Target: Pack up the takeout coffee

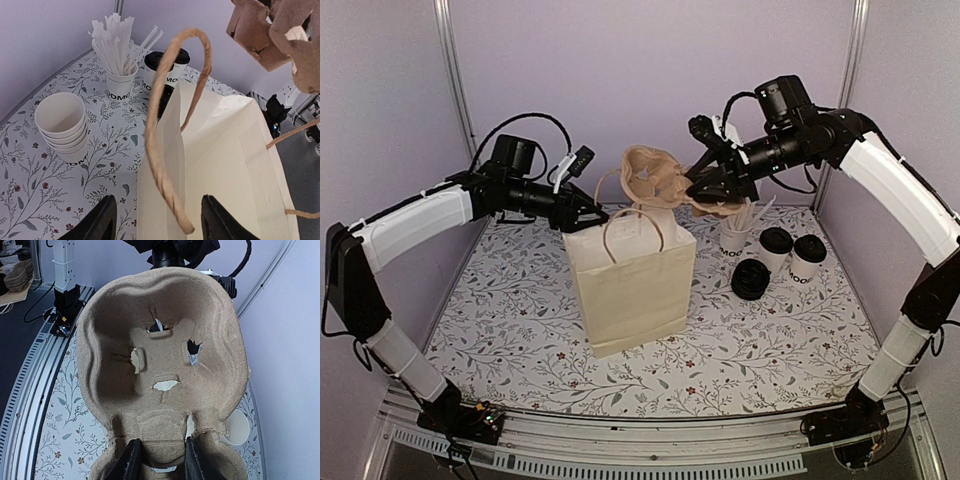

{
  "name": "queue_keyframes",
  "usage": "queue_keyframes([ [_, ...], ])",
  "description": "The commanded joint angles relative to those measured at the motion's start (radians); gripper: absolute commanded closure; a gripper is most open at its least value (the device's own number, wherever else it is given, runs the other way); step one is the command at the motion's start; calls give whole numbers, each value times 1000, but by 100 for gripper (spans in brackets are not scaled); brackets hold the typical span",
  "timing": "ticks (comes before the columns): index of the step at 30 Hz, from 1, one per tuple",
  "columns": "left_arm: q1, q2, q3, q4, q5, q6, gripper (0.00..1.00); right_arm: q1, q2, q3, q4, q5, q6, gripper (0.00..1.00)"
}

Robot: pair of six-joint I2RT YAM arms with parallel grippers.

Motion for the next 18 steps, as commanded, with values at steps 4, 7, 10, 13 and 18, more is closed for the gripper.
queue_keyframes([
  [4, -53, 59, 69, -77, -32, 41, 55, 40, 27, 26, 24, -33, 31, 71],
  [7, -66, 75, 83, -77, 3, 42, 67, 52, 25, 24, 19, -39, 34, 71],
  [10, -82, 90, 95, -80, 59, 43, 76, 61, 20, 26, 21, -57, 40, 71],
  [13, -102, 100, 101, -80, 135, 42, 82, 70, 14, 26, 27, -96, 54, 71],
  [18, -141, 115, 119, -80, 214, 36, 86, 109, 12, 30, 28, -118, 65, 70],
])
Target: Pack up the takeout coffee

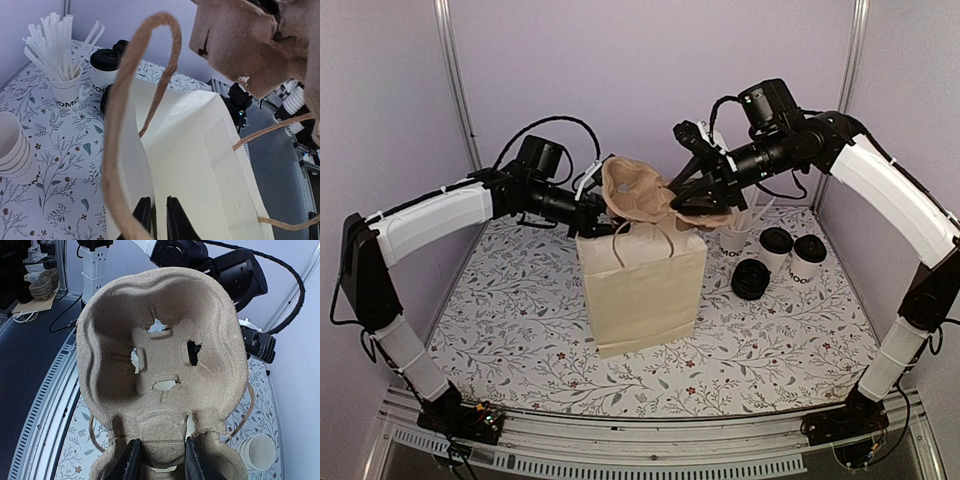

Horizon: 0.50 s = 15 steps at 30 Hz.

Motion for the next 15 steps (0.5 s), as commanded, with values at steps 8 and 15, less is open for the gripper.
queue_keyframes([
  [8, -59, 44, 60, -13, 169, -14, 88, 106, 1, 25, -7, -46, 9, 70],
  [15, -61, 38, 51, -1, 108, -26, 51, 130, 13, 0, 4, -72, 22, 70],
])
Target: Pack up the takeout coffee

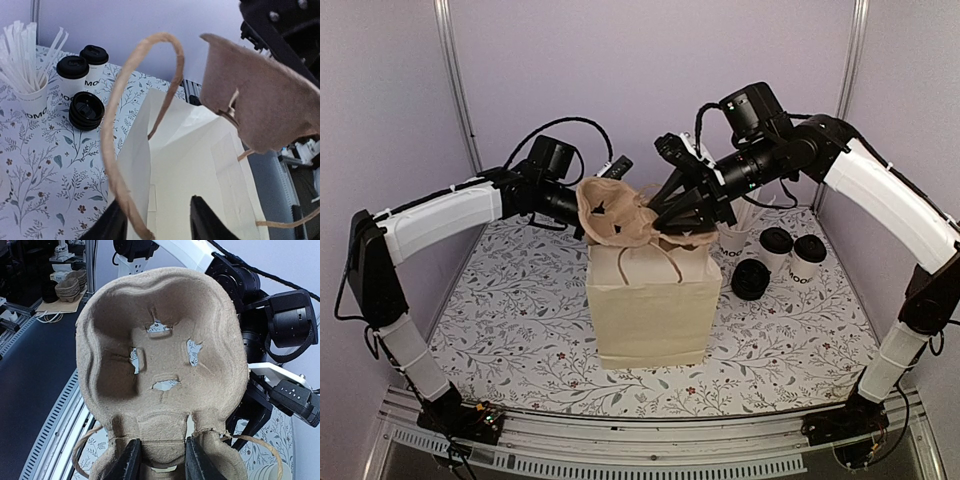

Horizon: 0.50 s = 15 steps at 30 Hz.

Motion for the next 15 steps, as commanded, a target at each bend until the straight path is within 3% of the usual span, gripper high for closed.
queue_keyframes([
  [1, -8, -19, 0, 13, -38, -6, 48, 11, 15, -7, 7, -40, 19, 70],
  [6, 46, -128, -73, 84, -87, -29, 37, 11, 24, -43, 40, -58, 34, 70],
  [9, 99, -194, -140, 172, -93, -57, 19, 11, 34, -52, 56, -65, 43, 70],
  [15, 196, -265, -230, 305, -84, -120, 18, 11, 64, -50, 85, -57, 62, 70],
])
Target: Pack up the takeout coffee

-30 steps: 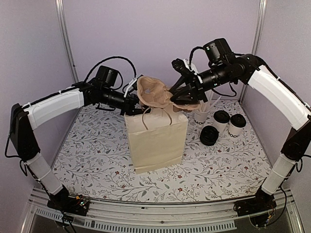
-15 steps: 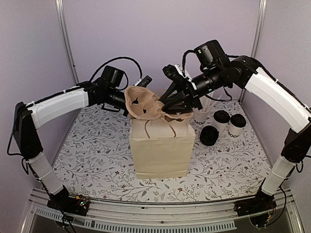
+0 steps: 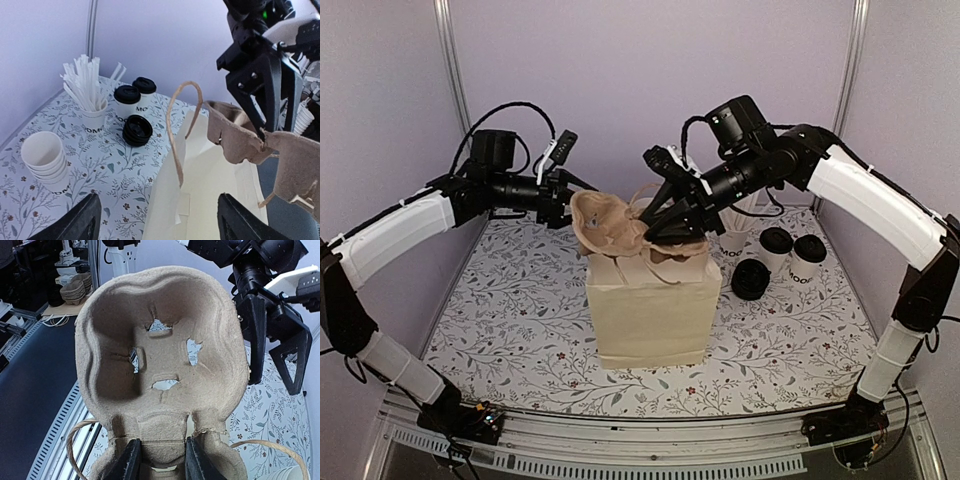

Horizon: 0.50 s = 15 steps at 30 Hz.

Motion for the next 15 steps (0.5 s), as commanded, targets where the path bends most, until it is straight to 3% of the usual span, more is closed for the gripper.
queue_keyframes([
  [1, 63, -39, -62, 155, -2, -55, 18, 6, 31, -6, 46, -2, 30, 70],
  [11, 114, -55, -120, 241, 14, -108, 19, 6, 13, -18, 83, 41, 89, 69],
  [15, 112, -112, -147, 245, 3, -144, 25, 6, -15, -12, 110, 76, 116, 69],
])
